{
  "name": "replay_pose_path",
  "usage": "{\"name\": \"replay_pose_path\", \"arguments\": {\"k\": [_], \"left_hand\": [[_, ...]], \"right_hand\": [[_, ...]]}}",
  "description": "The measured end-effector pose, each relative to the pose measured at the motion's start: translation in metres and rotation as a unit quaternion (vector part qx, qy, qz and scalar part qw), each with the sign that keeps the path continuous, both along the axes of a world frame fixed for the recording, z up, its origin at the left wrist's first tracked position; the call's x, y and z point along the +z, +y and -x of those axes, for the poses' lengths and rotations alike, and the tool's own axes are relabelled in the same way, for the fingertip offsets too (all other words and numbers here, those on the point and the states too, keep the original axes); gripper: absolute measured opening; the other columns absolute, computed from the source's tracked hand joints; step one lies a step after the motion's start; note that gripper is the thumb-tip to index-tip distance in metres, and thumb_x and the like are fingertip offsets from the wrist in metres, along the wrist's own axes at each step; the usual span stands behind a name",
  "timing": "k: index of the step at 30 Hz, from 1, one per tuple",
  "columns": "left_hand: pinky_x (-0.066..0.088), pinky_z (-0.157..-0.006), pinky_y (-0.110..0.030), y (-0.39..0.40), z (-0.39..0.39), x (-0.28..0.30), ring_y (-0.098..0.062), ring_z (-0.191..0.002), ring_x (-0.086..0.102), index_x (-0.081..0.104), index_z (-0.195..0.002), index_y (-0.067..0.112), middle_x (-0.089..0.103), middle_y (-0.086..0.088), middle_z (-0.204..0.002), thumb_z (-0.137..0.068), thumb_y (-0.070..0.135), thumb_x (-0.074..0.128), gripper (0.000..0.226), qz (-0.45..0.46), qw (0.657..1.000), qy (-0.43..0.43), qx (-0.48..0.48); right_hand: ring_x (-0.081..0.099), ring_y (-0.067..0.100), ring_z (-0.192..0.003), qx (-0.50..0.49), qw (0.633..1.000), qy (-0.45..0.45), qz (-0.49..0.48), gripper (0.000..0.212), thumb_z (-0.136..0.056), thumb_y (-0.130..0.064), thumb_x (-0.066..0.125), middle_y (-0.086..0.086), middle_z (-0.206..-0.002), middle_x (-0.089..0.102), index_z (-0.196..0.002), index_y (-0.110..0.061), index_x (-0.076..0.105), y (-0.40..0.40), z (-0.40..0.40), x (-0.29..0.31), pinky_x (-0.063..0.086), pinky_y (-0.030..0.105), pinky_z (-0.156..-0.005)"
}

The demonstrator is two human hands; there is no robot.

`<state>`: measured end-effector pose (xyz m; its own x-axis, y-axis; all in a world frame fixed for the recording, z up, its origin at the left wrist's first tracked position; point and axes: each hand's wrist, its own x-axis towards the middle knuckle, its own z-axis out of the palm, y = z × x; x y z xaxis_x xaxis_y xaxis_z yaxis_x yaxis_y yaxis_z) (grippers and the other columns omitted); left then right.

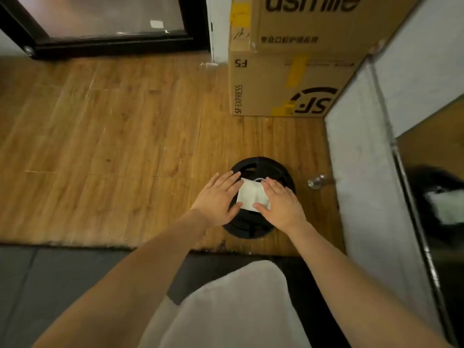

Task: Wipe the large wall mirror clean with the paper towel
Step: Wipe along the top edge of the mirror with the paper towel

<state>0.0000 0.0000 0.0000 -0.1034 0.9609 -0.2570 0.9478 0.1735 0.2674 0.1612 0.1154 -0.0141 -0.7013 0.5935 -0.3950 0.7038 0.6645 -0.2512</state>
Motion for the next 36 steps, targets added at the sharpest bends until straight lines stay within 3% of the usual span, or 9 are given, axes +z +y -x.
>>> {"name": "replay_pose_path", "arguments": {"k": [5,9,12,14,19,24,31,33,36], "left_hand": [[-0.006,-0.119,-0.034,0.008,0.017,-0.077,-0.015,-0.150,-0.001,0.016,-0.155,0.017,0.005,-0.001,-0.163,-0.102,0.042,0.035,0.061,0.025,0.999,0.005,0.043],[-0.004,-0.120,-0.035,0.016,0.027,-0.090,-0.016,-0.149,0.002,0.020,-0.154,0.015,0.009,-0.002,-0.163,-0.102,0.039,0.036,0.059,-0.001,0.996,-0.007,0.085],[-0.003,-0.120,-0.037,0.013,0.017,-0.084,-0.017,-0.149,0.003,0.022,-0.153,0.014,0.011,-0.003,-0.163,-0.102,0.038,0.035,0.058,0.008,0.996,-0.029,0.083],[-0.003,-0.120,-0.038,0.009,0.010,-0.079,-0.017,-0.150,0.002,0.022,-0.153,0.014,0.010,-0.003,-0.163,-0.103,0.038,0.035,0.057,0.018,0.997,-0.032,0.070],[-0.005,-0.120,-0.038,0.017,0.018,-0.042,-0.016,-0.150,0.001,0.020,-0.154,0.015,0.007,-0.002,-0.163,-0.103,0.038,0.033,0.057,0.004,0.999,-0.001,0.052],[-0.008,-0.119,-0.038,0.030,0.013,0.065,-0.018,-0.150,-0.004,0.013,-0.155,0.013,-0.001,-0.004,-0.164,-0.103,0.040,0.029,0.060,0.005,0.999,0.033,0.032],[-0.007,-0.119,-0.040,0.072,0.011,0.328,-0.019,-0.150,-0.004,0.009,-0.155,0.015,0.001,-0.004,-0.164,-0.101,0.044,0.030,0.065,-0.087,0.995,0.038,0.014],[-0.008,-0.119,-0.040,0.085,0.011,0.403,-0.018,-0.150,-0.004,0.010,-0.155,0.016,0.001,-0.003,-0.164,-0.102,0.045,0.030,0.064,-0.113,0.993,0.035,0.010],[-0.009,-0.118,-0.039,0.105,0.010,0.518,-0.019,-0.150,-0.005,0.009,-0.156,0.015,0.000,-0.004,-0.164,-0.102,0.046,0.029,0.065,-0.164,0.985,0.042,-0.013]], "right_hand": [[-0.004,0.019,-0.150,-0.050,0.999,-0.001,-0.020,0.090,-0.092,-0.063,0.044,0.002,-0.164,-0.001,-0.155,-0.016,0.001,-0.004,0.032,-0.096,0.000,0.043,-0.119],[-0.006,0.019,-0.150,-0.110,0.993,-0.018,-0.036,0.098,-0.088,-0.071,0.041,0.004,-0.164,-0.001,-0.155,-0.013,0.000,-0.007,0.043,-0.133,-0.001,0.043,-0.118],[0.002,0.018,-0.150,-0.102,0.994,-0.005,-0.042,0.072,-0.100,-0.043,0.042,0.003,-0.163,0.009,-0.155,-0.013,0.006,-0.010,0.040,-0.133,0.000,0.042,-0.119],[0.002,0.017,-0.150,-0.097,0.994,-0.022,-0.041,0.066,-0.101,-0.022,0.043,0.002,-0.163,0.009,-0.155,-0.013,0.006,-0.010,0.039,-0.127,-0.001,0.040,-0.119],[0.015,0.016,-0.148,-0.098,0.994,0.021,-0.036,0.058,-0.099,-0.003,0.038,0.003,-0.160,0.023,-0.153,-0.014,0.022,-0.008,0.033,-0.098,0.009,0.034,-0.121],[0.000,0.016,-0.150,-0.072,0.991,0.038,-0.104,0.061,-0.100,-0.004,0.031,0.003,-0.163,0.005,-0.155,-0.017,0.009,0.004,0.018,0.024,-0.004,0.030,-0.118],[0.001,0.021,-0.150,-0.118,0.973,0.102,-0.173,0.059,-0.100,-0.003,0.031,0.008,-0.163,0.006,-0.155,-0.011,0.009,0.041,0.019,0.303,-0.005,0.032,-0.118],[0.012,0.025,-0.149,-0.106,0.962,0.136,-0.211,0.058,-0.098,0.000,0.038,0.012,-0.160,0.017,-0.153,-0.007,0.020,0.049,0.023,0.379,0.001,0.036,-0.119],[0.046,0.040,-0.131,-0.113,0.931,0.195,-0.287,0.061,-0.078,0.012,0.064,0.023,-0.141,0.049,-0.136,0.003,0.050,0.067,0.023,0.495,0.025,0.051,-0.109]]}}
